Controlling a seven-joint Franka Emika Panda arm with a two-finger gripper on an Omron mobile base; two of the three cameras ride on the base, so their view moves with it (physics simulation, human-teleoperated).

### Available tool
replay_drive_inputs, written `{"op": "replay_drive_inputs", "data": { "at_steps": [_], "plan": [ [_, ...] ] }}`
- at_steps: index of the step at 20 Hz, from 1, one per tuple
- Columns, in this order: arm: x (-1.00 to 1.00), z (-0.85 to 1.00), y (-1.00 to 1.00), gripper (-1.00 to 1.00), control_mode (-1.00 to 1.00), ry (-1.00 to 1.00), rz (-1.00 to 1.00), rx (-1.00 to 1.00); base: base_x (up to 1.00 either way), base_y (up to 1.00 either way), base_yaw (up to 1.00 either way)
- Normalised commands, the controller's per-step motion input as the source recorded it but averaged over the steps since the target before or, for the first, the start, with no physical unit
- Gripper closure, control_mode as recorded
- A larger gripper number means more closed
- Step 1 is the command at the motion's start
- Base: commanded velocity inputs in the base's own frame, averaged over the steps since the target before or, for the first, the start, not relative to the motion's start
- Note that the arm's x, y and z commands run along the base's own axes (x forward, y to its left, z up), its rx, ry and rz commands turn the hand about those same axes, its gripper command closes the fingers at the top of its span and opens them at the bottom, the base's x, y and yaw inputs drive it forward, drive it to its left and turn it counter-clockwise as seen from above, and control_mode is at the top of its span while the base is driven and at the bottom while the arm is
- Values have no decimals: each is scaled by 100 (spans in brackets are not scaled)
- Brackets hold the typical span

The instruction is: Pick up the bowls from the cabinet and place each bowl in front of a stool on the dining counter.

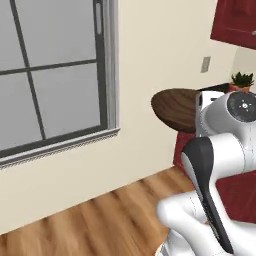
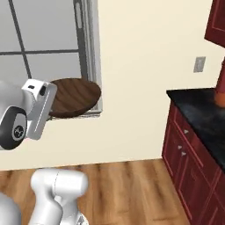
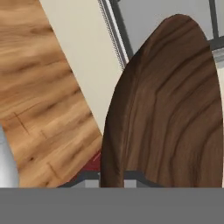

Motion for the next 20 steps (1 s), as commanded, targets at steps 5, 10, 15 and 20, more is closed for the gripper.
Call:
{"op": "replay_drive_inputs", "data": {
  "at_steps": [5, 10, 15, 20],
  "plan": [
    [0, 0, 0, 100, 100, 0, 0, 0, -44, 7, 95],
    [0, 0, 0, 100, 100, 0, 0, 0, -44, 7, 93],
    [0, 0, 0, 100, 100, 0, 0, 0, -39, 2, 90],
    [0, 0, 0, 100, 100, 0, 0, 0, -12, 0, 91]
  ]
}}
